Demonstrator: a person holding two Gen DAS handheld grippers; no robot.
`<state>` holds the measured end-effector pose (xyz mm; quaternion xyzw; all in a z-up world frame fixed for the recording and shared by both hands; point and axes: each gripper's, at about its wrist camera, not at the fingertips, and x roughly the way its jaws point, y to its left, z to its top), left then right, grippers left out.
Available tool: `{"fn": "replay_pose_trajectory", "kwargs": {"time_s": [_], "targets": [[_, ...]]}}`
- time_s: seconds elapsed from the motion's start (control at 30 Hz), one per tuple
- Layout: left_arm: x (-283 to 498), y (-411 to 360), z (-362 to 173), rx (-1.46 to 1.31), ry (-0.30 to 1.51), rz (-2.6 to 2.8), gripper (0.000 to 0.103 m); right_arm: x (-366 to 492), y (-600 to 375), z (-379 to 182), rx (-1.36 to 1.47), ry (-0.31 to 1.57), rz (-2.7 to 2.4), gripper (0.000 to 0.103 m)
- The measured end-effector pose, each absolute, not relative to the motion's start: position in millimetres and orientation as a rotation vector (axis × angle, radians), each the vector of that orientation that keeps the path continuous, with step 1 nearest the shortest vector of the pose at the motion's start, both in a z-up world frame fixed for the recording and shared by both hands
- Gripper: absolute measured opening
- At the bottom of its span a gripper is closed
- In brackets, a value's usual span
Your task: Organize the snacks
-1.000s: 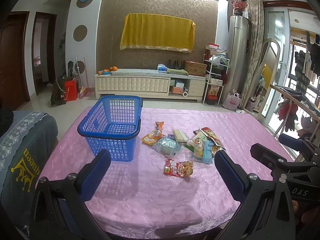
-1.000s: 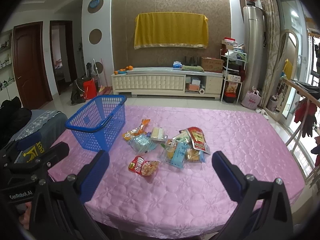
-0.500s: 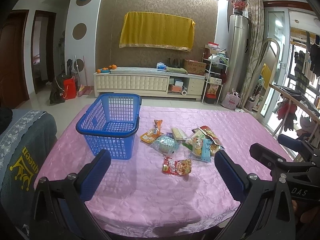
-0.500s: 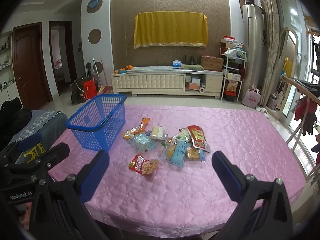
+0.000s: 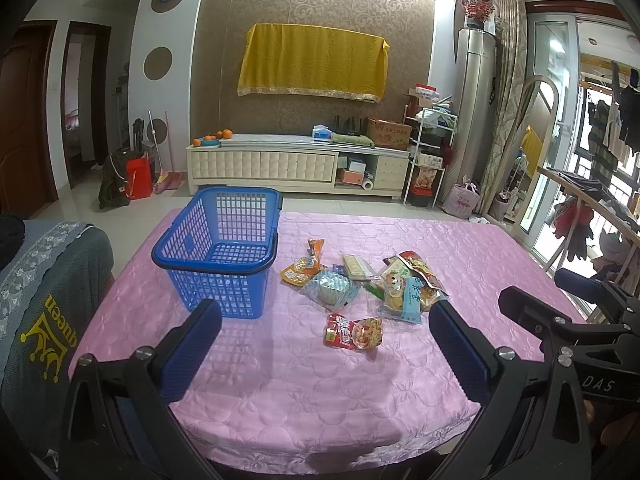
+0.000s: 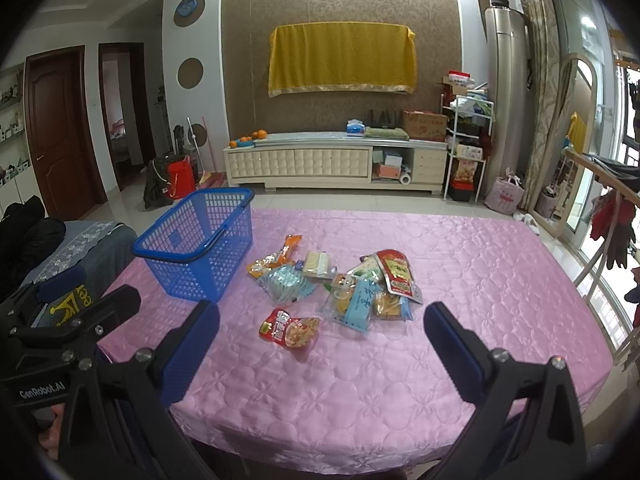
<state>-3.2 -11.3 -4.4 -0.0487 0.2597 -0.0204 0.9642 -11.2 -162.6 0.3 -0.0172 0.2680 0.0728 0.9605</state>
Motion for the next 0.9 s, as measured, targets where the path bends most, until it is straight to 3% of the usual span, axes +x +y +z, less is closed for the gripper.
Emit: {"fn": "replay_pose_trajectory", "kwargs": {"time_s": [0.9], "targets": [[-2.3, -13.1, -4.9, -0.083, 0.527, -0.054, 0.102, -9.9, -165.6, -3.2, 0.004, 0.565, 0.17, 0.103]]}}
